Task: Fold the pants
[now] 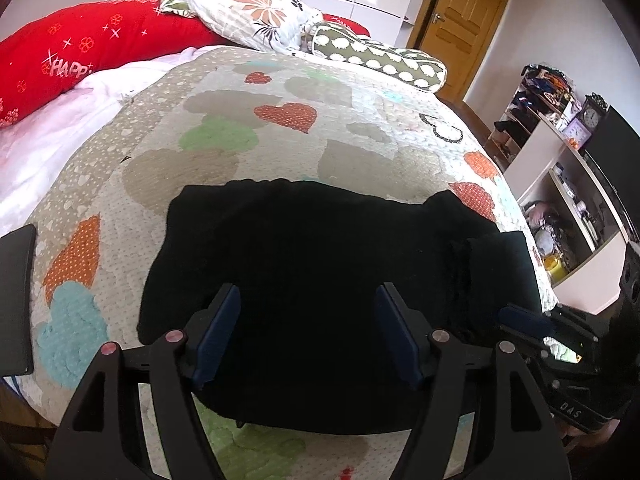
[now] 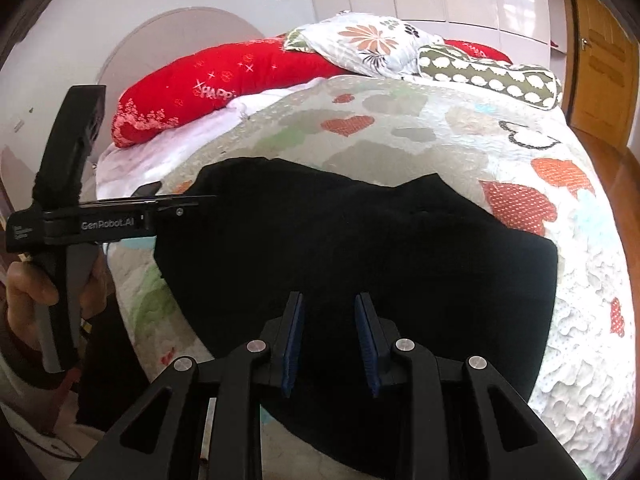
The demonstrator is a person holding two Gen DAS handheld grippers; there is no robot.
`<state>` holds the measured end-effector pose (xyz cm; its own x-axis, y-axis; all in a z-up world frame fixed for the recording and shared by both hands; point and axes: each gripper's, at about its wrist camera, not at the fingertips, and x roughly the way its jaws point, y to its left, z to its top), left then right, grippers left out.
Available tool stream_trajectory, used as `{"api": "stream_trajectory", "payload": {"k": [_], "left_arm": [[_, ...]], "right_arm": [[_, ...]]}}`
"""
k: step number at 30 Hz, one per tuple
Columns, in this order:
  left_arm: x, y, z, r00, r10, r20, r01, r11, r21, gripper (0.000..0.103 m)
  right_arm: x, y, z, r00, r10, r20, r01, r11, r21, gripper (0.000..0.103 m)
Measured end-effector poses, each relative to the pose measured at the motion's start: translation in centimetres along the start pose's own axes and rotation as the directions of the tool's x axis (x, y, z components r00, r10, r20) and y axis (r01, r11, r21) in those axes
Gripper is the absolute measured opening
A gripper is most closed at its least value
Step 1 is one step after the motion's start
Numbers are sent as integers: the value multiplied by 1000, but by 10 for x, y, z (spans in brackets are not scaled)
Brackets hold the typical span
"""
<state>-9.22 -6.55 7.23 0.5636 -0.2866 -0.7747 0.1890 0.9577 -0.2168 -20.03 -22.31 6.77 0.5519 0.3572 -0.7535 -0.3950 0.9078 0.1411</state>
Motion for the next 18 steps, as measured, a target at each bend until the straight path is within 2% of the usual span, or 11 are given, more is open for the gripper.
{"api": "stream_trajectory", "payload": {"k": [3, 7, 13, 18], "left_arm": [[-1, 2, -1, 1000, 1, -1, -1, 1000, -5, 71], [-3, 7, -3, 1000, 9, 1, -9, 1000, -11, 71], [-8, 18, -6, 1000, 21, 9, -20, 999, -42, 75], [-13, 31, -10, 1000, 18, 6, -18, 997, -81, 81]], "right_arm": [[16, 1, -7, 999, -7, -38, 7, 1000, -8, 29], [9, 2, 0, 1000, 7, -29, -6, 1000, 2, 32], [5, 8, 27, 999, 52, 9, -52, 998, -19, 42], [27, 16, 59, 996, 91, 11, -91, 995, -49, 60]]}}
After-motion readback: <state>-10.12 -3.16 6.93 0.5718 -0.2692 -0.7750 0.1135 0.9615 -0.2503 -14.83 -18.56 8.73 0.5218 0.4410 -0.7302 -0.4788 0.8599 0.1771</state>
